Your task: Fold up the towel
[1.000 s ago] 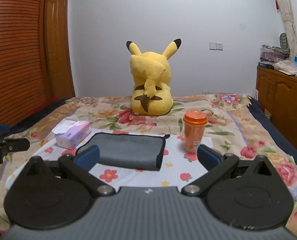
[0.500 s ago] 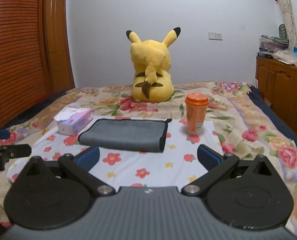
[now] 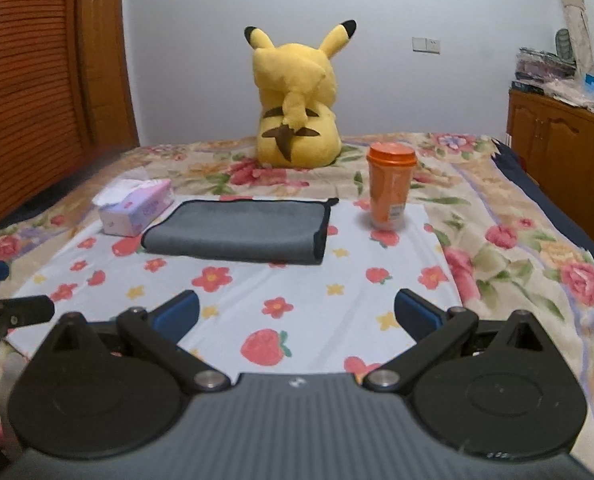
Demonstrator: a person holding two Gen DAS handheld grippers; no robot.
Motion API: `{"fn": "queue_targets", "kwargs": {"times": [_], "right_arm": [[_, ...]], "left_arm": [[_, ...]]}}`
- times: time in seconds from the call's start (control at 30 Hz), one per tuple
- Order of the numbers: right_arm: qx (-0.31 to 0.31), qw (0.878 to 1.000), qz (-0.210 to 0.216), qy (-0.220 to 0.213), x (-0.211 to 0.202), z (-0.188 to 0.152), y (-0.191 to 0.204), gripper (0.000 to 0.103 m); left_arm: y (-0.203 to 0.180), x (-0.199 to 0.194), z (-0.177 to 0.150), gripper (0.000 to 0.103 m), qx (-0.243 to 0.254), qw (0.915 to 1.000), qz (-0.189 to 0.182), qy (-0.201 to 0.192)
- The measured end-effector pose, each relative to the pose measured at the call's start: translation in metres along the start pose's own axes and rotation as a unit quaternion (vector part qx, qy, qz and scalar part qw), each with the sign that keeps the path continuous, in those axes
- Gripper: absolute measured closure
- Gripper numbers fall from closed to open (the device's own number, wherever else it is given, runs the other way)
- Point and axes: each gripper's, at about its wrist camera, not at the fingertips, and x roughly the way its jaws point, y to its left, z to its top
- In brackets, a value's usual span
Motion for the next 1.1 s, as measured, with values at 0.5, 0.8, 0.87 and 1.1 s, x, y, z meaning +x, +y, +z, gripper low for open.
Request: {"fn": "queue_targets", "kwargs": {"times": [0.5,0.8,0.87,1.1], "right_arm": [[-0.023,1.000,-0.007,-0.002,-0.001,-0.002,0.007,0.000],[-0.017,1.000,-0.012,-0.021,-0.007,-0.002,0.004,0.000],[-0.016,0.999,-0.012,-0.027,-0.009,-0.002,0.004,0.000],[-0.014,0.999,-0.013,-0.042,-0.013,-0.001,0.002,0.000]], "left_arm": [[0.005,0.001,-0.007,0.000,-0.010,0.9998,0.003,-0.018],[0.005,-0.009,-0.004,0.000,-0.008,0.9985,0.012,-0.053],[0.004,-0.011,-0.004,0.000,-0.008,0.9980,0.014,-0.061],[0.002,-0.017,-0.003,0.000,-0.001,0.9962,0.016,-0.086]]}}
